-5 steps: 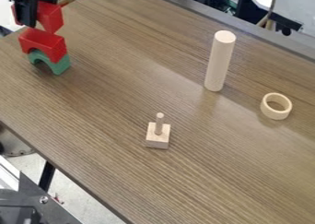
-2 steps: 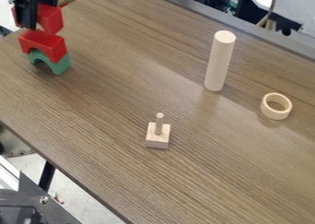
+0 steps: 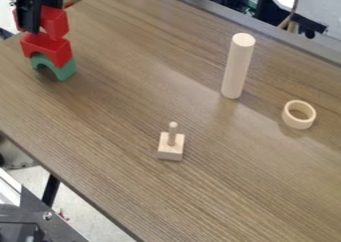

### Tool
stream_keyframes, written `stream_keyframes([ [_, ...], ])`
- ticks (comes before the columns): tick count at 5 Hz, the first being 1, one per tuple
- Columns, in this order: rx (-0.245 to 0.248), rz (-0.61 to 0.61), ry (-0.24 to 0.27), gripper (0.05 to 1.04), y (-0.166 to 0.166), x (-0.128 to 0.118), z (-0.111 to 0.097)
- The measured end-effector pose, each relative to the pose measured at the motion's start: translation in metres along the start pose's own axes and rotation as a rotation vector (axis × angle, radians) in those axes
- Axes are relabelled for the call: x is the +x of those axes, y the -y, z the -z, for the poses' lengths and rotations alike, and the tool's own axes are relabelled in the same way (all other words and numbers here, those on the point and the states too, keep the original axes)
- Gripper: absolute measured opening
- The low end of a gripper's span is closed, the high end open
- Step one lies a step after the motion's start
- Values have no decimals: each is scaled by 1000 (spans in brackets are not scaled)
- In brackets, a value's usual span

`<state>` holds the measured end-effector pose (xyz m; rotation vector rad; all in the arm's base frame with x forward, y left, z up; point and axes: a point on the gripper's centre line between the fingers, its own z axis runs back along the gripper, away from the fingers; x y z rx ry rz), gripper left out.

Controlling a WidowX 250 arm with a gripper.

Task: Put the red arch on top of another red arch

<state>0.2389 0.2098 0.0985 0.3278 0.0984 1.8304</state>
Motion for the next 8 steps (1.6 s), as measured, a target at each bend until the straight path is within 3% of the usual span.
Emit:
stream_keyframes([
  [1, 11, -5, -4, 744, 0, -1, 4],
  [2, 10, -6, -2, 987, 1, -1, 4],
  [5, 10, 8, -34, 999, 1, -8, 3],
  [7, -27, 4, -65, 999, 8, -10, -15],
  [8, -88, 1, -71, 999, 9, -11, -35],
])
